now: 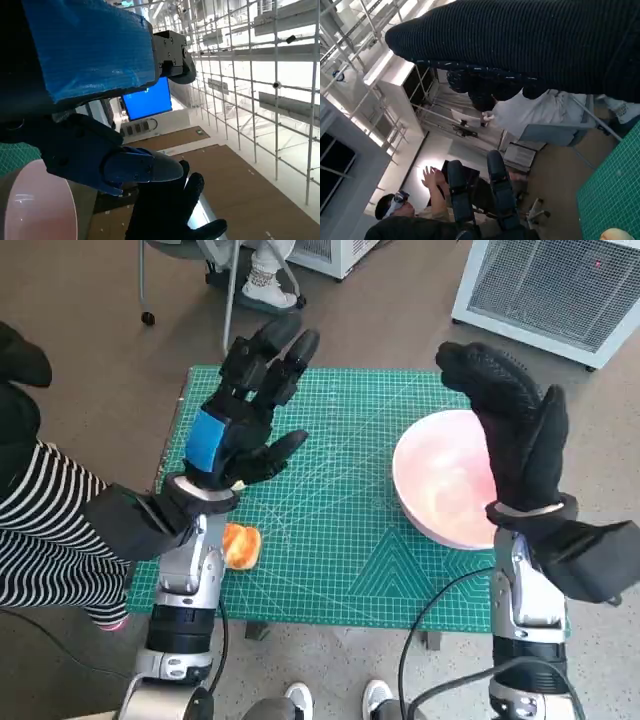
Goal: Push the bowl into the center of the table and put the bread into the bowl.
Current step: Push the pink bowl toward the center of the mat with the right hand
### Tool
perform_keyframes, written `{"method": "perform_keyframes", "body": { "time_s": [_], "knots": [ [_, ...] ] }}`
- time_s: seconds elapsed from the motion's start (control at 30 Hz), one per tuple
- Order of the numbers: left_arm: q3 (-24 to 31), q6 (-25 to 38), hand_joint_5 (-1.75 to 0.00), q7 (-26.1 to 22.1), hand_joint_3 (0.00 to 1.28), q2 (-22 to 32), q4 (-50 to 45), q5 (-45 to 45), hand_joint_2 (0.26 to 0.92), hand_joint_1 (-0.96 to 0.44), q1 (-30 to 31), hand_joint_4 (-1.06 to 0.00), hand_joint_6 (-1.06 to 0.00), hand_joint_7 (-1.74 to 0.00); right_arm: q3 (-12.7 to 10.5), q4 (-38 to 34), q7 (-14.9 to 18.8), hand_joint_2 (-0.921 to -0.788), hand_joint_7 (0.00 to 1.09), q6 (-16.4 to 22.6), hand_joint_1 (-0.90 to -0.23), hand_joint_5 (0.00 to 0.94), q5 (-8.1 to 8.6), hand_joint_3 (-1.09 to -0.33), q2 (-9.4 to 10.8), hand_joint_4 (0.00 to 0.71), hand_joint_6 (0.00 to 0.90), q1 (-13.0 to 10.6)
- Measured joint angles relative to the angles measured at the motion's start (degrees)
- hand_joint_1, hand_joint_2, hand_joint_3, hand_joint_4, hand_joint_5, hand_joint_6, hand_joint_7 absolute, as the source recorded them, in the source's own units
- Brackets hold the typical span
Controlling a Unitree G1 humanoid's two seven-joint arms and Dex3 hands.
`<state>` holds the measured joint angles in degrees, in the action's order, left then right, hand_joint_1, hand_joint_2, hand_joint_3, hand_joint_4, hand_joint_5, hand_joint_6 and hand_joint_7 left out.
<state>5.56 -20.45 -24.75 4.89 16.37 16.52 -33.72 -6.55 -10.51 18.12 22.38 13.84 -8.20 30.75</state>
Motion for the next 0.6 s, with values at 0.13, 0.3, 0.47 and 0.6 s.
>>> {"method": "perform_keyframes", "body": {
  "time_s": [0.13,0.3,0.47,0.6],
  "knots": [
    [0.0,0.2,0.00,0.0,0.28,0.0,-0.1,0.0,0.921,-0.60,0.0,-0.17,0.00,-0.59,0.0,0.0,0.0,-0.921,0.57,-0.1,-0.726,0.001,-0.01,-0.696,0.0,0.179,0.022,0.0],
    [0.0,0.4,0.00,0.0,0.28,0.0,-0.7,0.0,0.921,-0.60,0.0,-0.17,0.00,-0.59,0.1,0.1,0.0,-0.921,0.57,-0.1,-0.719,0.001,-0.03,-0.696,0.0,0.179,0.022,0.0],
    [0.0,0.4,0.00,0.0,0.27,0.0,-0.9,0.0,0.921,-0.60,0.0,-0.17,0.00,-0.59,0.1,0.1,0.0,-0.921,0.58,-0.1,-0.713,0.001,-0.08,-0.698,0.0,0.179,0.021,0.0],
    [0.0,0.4,0.00,0.0,0.26,0.0,-1.0,0.0,0.921,-0.60,0.0,-0.17,0.00,-0.59,0.1,0.1,0.0,-0.921,0.58,-0.1,-0.713,0.001,-0.16,-0.698,0.0,0.179,0.020,0.0]
  ]
}}
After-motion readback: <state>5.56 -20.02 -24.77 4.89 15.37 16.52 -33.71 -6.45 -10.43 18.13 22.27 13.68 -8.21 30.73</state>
